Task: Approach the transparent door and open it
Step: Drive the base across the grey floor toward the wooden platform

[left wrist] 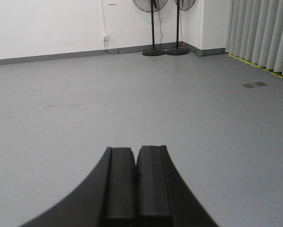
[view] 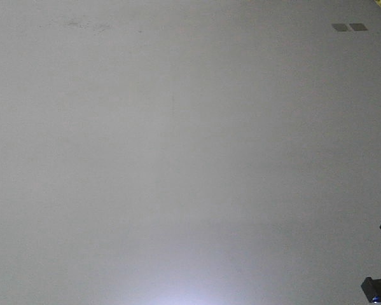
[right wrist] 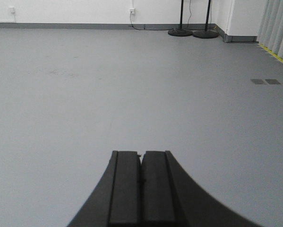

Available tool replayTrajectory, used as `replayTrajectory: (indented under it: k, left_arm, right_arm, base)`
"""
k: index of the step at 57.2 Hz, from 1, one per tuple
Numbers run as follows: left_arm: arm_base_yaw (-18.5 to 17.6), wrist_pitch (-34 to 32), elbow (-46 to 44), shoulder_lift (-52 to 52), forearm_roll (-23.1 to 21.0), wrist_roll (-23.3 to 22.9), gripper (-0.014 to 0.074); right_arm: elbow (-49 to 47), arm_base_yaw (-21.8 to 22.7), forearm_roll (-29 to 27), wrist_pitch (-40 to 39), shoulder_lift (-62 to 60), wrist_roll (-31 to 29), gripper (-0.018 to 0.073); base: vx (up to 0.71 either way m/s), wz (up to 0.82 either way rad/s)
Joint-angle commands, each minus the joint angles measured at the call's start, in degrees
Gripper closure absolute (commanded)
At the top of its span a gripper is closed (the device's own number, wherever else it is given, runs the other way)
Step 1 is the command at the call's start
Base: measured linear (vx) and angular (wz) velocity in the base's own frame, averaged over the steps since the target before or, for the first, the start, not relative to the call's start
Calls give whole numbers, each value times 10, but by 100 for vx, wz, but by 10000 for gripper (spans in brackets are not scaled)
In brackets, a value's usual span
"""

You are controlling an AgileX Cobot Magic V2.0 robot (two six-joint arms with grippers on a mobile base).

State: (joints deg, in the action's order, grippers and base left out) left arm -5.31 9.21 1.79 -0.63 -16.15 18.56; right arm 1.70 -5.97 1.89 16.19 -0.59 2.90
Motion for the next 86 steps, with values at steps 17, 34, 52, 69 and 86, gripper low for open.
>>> replayTrajectory:
  k: [17,34,52,69,86]
  left_arm:
    - [1,-47,9,-8,-3,0,599]
    - [1,-47,9,-8,-3,0,599]
    - [1,-47,9,-8,-3,0,599]
    - [1,-47,9,-8,-3,0,599]
    - [1,-47,9,-8,-3,0,599]
  right_arm:
    - [3,4,5,-47,-9,-4,564]
    - [3,4,4,-47,-9,-4,564]
    - [3,4,4,-47,-9,-4,564]
    - [3,4,4,-47,-9,-4,564]
    - [3,4,4,-47,-9,-4,564]
  base:
    - [21,11]
    - [34,11]
    - [43,23]
    - [45,34]
    - [45,38]
